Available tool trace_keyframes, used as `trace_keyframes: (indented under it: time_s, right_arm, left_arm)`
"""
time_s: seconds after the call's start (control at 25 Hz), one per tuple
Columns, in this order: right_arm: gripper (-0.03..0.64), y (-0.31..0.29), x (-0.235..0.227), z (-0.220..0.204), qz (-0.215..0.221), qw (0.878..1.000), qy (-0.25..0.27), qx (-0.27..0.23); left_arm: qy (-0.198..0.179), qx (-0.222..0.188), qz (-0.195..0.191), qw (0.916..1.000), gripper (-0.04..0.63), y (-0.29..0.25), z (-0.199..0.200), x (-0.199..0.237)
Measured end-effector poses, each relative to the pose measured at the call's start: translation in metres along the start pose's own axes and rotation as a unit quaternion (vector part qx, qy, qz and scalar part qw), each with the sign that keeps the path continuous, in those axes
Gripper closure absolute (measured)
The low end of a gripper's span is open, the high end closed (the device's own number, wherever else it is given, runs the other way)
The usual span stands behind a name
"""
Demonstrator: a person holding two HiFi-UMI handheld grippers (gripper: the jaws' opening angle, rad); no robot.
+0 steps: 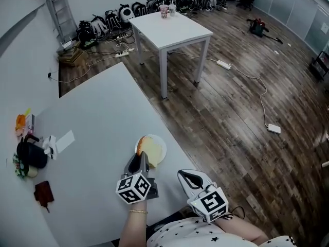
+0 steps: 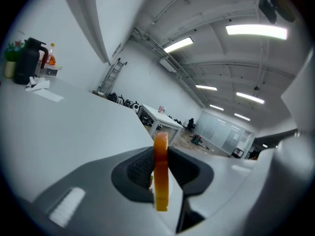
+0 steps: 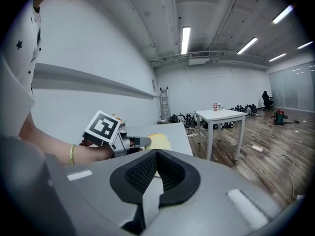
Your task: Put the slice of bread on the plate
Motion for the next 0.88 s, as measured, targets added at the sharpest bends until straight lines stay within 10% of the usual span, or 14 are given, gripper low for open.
trace_keyframes:
  time_s: [0.64, 0.88]
  right_arm:
    - [0.618, -0.013, -0.003, 0.0, -0.01, 1.0, 0.009, 0.019]
    - [0.618, -0.02, -0.006, 0.002, -0.007, 1.0, 0.01, 0.013]
  left_arm:
    - [-0.069, 0.082, 0.162, 0.9809, 0.466, -0.019, -0.026, 0.052]
    - [-0.098, 0.07, 0.132, 0.9838, 0.535, 0.005, -0.014, 0.016]
Point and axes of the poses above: the fingertips, and each gripper's own axes: y backward along the fingers, x to its left, z out of its top, the point moved 10 cm from there along y, backward along the fingers, and after that the axes turned 6 degrees about -z, right-handed, at the moved point
